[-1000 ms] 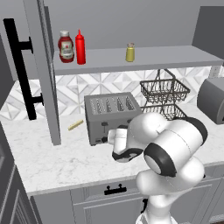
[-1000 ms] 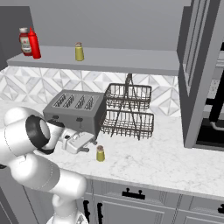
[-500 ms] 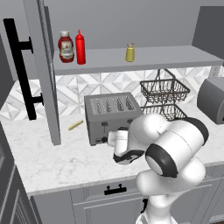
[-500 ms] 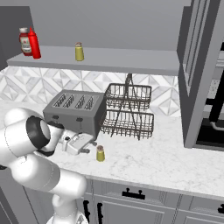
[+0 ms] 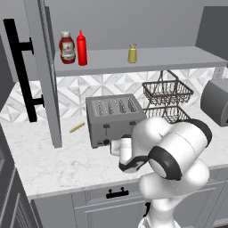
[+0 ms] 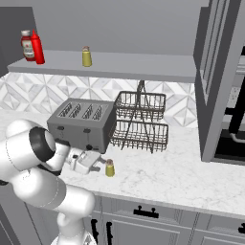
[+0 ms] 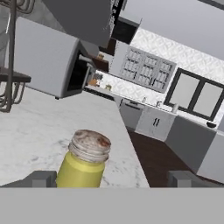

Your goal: Put the shaker and condiment bottle from the counter next to their counterparts in the cabinet.

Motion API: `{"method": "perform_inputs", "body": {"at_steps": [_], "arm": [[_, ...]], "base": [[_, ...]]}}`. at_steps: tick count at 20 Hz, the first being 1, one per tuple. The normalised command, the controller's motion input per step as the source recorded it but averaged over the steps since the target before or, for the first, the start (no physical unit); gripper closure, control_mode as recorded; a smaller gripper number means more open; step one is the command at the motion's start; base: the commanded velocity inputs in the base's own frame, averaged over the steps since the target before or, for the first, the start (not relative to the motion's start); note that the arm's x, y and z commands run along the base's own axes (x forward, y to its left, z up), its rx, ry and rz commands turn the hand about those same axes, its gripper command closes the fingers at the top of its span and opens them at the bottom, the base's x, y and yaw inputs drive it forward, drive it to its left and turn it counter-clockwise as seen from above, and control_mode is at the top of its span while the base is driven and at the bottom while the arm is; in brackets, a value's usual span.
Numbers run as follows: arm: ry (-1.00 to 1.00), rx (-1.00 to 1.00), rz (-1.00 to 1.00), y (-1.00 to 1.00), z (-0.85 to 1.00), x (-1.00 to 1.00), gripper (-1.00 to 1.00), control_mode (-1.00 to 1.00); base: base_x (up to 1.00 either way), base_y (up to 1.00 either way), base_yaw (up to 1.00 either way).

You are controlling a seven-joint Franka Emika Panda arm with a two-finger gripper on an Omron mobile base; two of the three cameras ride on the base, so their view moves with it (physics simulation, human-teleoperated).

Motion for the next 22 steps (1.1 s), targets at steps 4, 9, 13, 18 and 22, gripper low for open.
{"method": "perform_inputs", "body": {"at_steps": [4, 9, 13, 18, 22], "arm": [[0.0, 0.0, 0.06, 0.0, -0.14, 0.01, -1.0, -1.0], [0.0, 0.0, 0.03, 0.0, -0.05, 0.0, -1.0, -1.0], [0.0, 0.0, 0.0, 0.0, -0.01, 0.0, -1.0, -1.0], [0.0, 0.0, 0.0, 0.0, 0.0, 0.1, -1.0, -1.0], [0.0, 0.0, 0.0, 0.0, 0.0, 0.19, -1.0, -1.0]], "base": [[0.0, 0.0, 0.0], [0.0, 0.0, 0.0], [0.0, 0.0, 0.0], [0.0, 0.0, 0.0], [0.0, 0.0, 0.0]]}}
